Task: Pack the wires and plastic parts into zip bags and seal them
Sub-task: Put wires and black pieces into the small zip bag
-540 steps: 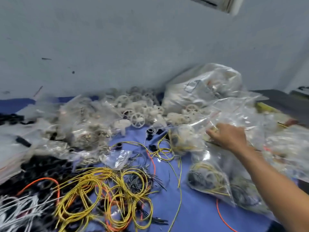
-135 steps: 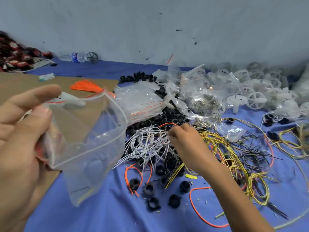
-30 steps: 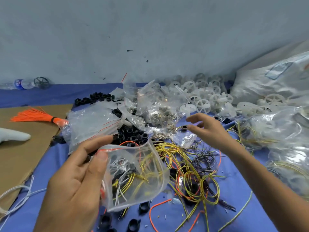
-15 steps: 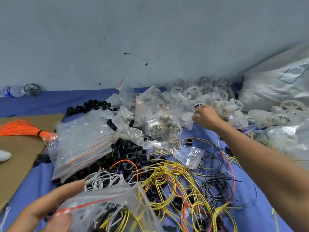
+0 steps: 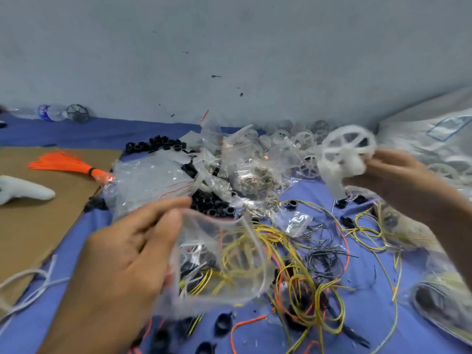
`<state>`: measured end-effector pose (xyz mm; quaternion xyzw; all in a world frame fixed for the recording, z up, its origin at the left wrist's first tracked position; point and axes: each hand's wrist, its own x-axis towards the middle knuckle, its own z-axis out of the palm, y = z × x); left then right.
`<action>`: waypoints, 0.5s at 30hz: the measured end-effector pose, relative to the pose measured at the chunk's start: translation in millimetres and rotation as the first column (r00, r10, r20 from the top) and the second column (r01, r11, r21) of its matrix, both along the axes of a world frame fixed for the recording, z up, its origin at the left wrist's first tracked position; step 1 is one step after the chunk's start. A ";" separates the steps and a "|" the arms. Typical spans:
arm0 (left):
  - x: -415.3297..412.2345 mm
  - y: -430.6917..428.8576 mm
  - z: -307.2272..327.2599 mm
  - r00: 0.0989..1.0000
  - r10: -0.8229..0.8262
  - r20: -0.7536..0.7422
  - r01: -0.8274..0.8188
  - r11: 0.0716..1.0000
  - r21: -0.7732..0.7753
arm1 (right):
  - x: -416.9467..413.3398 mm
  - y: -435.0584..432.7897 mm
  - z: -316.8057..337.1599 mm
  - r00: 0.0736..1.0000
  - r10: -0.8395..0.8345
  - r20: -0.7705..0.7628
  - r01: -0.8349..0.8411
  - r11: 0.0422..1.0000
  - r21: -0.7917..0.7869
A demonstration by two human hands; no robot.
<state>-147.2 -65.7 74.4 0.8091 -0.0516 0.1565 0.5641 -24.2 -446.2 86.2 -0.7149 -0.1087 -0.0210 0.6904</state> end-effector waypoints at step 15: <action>2.9 9.9 17.6 1.000 -0.010 0.021 0.006 0.989 0.147 | -101.6 166.4 33.4 0.950 0.310 -0.040 -0.312 0.947 -0.071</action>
